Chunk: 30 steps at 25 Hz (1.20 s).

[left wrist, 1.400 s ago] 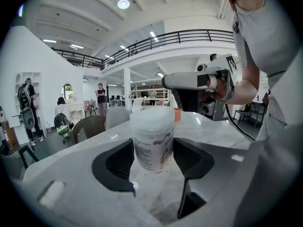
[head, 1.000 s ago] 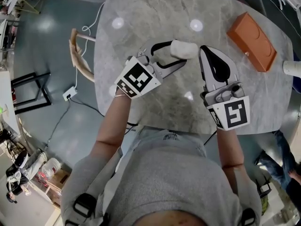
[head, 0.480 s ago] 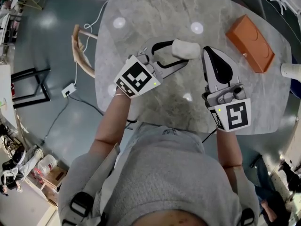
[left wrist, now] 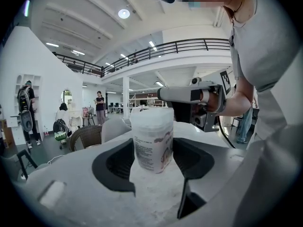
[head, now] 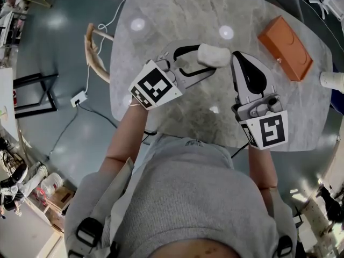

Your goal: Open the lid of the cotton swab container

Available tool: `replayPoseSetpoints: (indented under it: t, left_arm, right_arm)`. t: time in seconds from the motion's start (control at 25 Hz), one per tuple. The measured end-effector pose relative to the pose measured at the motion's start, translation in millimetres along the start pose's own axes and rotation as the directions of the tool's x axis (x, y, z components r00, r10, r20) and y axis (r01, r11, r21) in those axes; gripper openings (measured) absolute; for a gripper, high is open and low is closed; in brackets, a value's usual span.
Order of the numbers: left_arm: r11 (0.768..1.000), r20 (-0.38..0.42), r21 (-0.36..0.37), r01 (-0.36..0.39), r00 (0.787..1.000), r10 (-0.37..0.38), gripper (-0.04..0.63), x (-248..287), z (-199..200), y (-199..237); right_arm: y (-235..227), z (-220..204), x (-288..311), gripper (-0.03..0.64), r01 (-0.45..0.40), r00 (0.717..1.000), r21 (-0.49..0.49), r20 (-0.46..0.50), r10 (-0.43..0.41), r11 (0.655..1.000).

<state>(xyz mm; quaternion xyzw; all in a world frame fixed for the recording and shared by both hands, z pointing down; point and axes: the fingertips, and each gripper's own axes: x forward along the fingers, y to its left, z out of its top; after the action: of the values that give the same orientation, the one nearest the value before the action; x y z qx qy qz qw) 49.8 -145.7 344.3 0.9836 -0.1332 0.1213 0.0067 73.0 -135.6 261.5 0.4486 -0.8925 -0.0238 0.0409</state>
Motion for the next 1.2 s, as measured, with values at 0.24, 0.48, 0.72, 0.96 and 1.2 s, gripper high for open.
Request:
replayPoseSetpoints:
  t: [0.24, 0.48, 0.72, 0.96, 1.2]
  left_arm:
    - [1.0, 0.016, 0.003, 0.005, 1.0, -0.005, 0.258, -6, 9, -7]
    - [1.0, 0.054, -0.006, 0.006, 0.999, -0.006, 0.256, -16, 21, -11]
    - [1.0, 0.063, 0.005, 0.001, 0.998, -0.002, 0.256, -23, 27, -13]
    - [1.0, 0.093, 0.005, 0.008, 0.996, -0.009, 0.255, -31, 33, -15]
    - [1.0, 0.098, 0.026, 0.018, 0.995, -0.021, 0.255, -31, 37, -19]
  right_arm:
    - [6, 7, -1, 0.003, -0.034, 0.999, 0.008, 0.002, 0.034, 0.999]
    - [15, 14, -1, 0.003, -0.069, 0.998, 0.001, 0.01, 0.069, 0.998]
    - [21, 21, -2, 0.003, -0.119, 0.993, -0.019, 0.023, 0.119, 0.993]
    - [37, 38, 2, 0.04, -0.268, 0.963, -0.086, 0.017, 0.271, 0.959]
    - [55, 37, 0, 0.151, -0.479, 0.877, -0.126, -0.031, 0.479, 0.869]
